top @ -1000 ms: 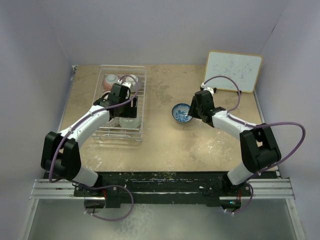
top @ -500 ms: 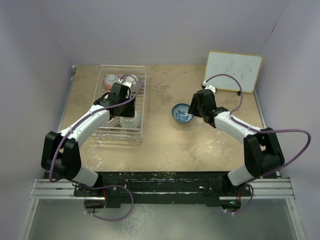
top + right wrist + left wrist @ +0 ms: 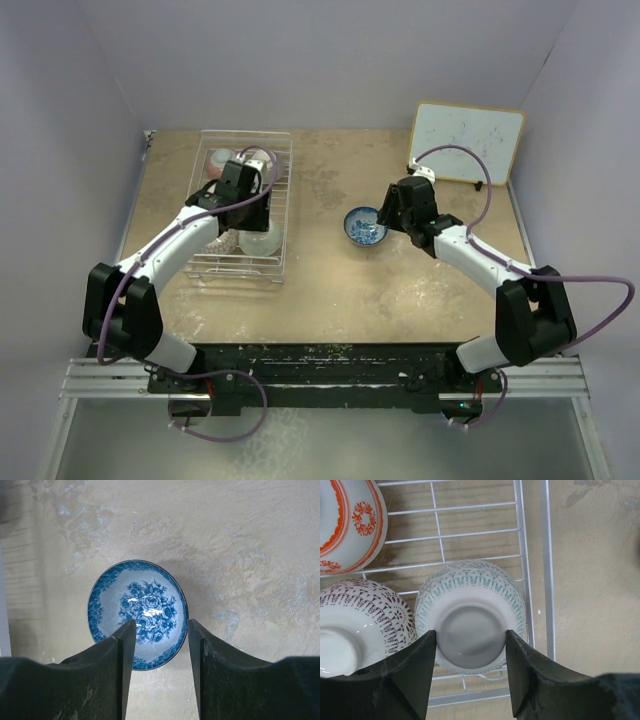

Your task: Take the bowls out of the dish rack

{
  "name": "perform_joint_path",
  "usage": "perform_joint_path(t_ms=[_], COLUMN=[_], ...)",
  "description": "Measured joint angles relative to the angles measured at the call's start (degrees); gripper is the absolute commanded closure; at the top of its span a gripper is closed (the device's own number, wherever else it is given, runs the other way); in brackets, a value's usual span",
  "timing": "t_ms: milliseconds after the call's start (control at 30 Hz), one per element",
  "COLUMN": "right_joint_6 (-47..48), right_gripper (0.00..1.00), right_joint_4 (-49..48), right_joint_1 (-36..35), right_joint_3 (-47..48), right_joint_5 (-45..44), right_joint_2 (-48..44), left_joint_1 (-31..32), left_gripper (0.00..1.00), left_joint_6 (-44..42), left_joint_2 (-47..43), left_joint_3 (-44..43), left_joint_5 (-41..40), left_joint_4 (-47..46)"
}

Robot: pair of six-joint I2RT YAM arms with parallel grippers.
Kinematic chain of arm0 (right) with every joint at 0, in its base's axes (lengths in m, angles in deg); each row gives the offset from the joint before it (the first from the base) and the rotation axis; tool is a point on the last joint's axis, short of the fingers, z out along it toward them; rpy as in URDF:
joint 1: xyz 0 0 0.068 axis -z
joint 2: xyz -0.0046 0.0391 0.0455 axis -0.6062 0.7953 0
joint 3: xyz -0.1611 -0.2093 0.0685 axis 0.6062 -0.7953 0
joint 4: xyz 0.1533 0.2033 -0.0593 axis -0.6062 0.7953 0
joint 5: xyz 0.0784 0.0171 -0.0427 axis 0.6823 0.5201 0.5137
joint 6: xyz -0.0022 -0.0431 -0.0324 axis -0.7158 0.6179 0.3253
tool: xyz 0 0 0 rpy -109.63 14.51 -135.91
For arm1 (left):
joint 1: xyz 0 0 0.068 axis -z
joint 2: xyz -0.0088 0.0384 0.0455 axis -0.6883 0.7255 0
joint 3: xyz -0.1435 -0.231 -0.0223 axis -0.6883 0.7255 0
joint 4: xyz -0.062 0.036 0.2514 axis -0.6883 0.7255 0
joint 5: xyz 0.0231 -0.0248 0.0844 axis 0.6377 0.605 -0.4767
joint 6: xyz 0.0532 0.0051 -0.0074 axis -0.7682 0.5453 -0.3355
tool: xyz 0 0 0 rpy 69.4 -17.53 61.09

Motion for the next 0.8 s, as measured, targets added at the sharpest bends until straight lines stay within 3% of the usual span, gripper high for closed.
perform_joint_path(t_ms=[533, 800], right_joint_6=[0.72, 0.79], right_gripper=[0.49, 0.46], right_joint_4=[-0.07, -1.33], right_joint_1=[0.00, -0.35], right_joint_3=[1.16, 2.34], right_joint_5=[1.77, 7.02], right_joint_2=[-0.44, -0.44], left_joint_1=[0.00, 0.00], left_gripper=[1.00, 1.00], left_joint_6=[-2.93, -3.63], left_joint_2=[-0.04, -0.15], left_joint_3=[-8.83, -10.99], left_joint_5=[-3.85, -5.88], left_joint_4=[6.84, 9.88])
